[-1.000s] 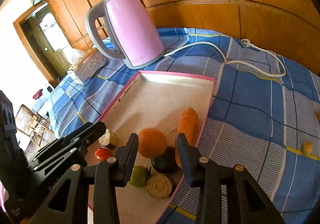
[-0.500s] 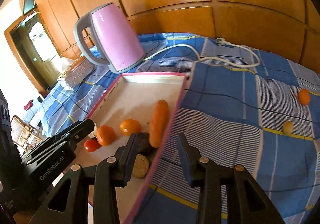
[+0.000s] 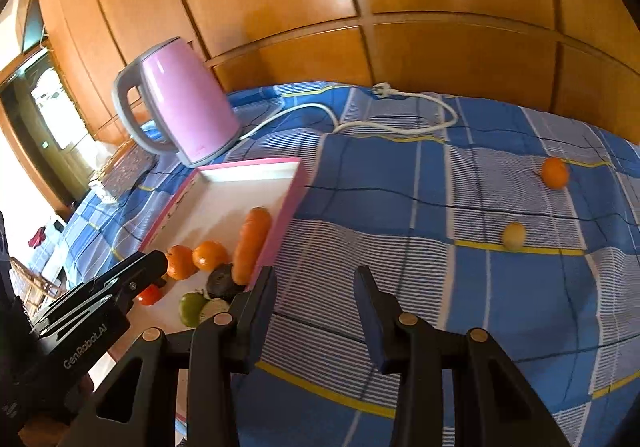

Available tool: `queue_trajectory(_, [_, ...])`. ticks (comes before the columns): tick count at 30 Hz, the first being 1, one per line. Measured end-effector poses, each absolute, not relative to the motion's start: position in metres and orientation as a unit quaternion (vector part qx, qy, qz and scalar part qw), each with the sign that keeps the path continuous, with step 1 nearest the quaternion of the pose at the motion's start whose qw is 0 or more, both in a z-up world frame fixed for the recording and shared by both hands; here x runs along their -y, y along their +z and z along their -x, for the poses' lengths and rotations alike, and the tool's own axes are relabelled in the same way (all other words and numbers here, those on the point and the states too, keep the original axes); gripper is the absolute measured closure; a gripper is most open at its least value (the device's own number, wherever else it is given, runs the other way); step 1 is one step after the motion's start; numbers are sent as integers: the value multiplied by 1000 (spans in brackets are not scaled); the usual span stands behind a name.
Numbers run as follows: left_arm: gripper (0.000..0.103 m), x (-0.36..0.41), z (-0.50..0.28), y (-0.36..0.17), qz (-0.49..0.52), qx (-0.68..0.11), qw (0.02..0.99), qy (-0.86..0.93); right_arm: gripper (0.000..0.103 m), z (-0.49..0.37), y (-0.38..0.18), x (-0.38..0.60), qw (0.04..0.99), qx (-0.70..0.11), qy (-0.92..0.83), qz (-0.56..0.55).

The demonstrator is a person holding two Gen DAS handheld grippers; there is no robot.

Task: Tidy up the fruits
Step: 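Open left tool to drop dark piece while right tool releases orange in tray, then withdraw both open tools from the tray toward the small yellow fruit and orange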

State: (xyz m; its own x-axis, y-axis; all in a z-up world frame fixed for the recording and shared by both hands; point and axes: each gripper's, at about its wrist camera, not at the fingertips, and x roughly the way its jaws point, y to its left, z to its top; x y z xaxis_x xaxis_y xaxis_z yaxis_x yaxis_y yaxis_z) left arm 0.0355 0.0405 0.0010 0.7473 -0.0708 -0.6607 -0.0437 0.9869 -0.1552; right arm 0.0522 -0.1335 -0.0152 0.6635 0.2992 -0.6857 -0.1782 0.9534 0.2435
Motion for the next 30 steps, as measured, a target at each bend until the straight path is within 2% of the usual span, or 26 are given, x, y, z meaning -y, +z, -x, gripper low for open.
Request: queue_trajectory(30, [77,76,-56,-18,11,-388,910,-143,63,-39,-44,267,905,-398,-23,-151])
